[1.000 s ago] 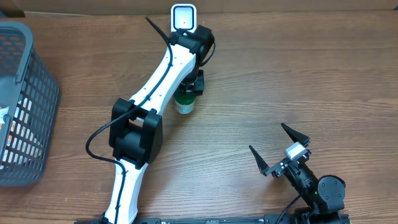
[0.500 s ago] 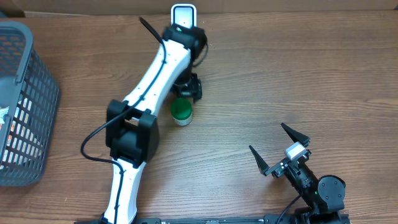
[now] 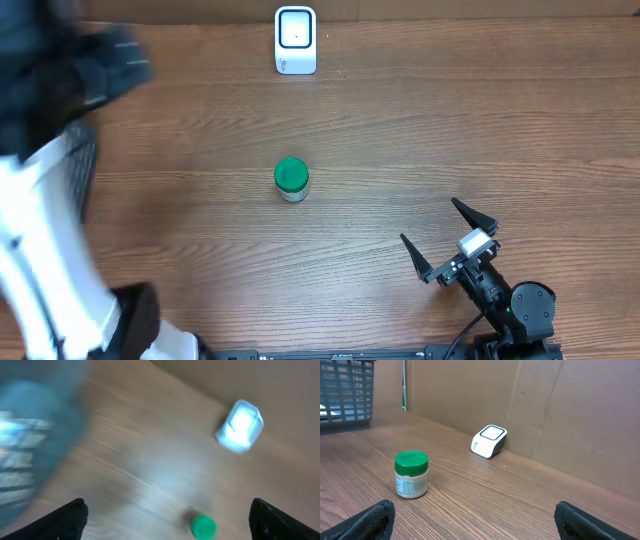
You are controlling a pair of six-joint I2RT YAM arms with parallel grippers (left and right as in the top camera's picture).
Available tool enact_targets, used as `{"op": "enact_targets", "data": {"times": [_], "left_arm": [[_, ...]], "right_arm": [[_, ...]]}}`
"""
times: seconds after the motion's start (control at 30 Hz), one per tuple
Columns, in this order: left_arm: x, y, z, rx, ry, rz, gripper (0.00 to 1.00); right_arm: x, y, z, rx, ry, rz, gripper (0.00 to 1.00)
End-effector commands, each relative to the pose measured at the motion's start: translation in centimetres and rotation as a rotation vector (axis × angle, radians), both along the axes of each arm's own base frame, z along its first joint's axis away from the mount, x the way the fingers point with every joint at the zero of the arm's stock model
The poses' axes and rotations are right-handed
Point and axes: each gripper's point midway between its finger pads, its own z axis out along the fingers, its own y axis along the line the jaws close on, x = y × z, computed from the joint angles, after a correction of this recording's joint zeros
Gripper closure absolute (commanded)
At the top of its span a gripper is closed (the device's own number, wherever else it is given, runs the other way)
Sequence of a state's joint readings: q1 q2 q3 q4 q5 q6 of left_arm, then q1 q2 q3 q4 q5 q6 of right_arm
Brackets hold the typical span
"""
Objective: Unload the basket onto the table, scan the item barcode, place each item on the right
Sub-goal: 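Return the left gripper to the basket and grasp the Kleenex pack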
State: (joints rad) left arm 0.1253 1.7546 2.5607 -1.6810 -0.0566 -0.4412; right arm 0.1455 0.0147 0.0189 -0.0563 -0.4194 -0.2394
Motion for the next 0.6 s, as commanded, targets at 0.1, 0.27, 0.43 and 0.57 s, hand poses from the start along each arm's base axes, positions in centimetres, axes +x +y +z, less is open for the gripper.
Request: {"op": "enact_targets", "data": {"times": [0.1,0.27,0.43,0.57], "left_arm": [[-6.0,13.3,0.4,0.004,-0.006,0.404,0.04],[-9.0,19.7,-3.8,-0.066,0.109,0.641,0.0],[-10.1,24.3,-9.8,-0.15,0.232,0.755,0.0],[-10.0,26.8,-14.6,-0.203,0.306,0.798,0.06]], "right_arm": [[-0.1,0.1,-0.2,0.004,0.0,0.008,0.0],[-0.1,0.1,-0.2,0.004,0.0,0.008,0.0],[-0.1,0.1,-0.2,0.004,0.0,0.008,0.0],[-0.1,0.2,-0.2,0.004,0.0,0.008,0.0]]}}
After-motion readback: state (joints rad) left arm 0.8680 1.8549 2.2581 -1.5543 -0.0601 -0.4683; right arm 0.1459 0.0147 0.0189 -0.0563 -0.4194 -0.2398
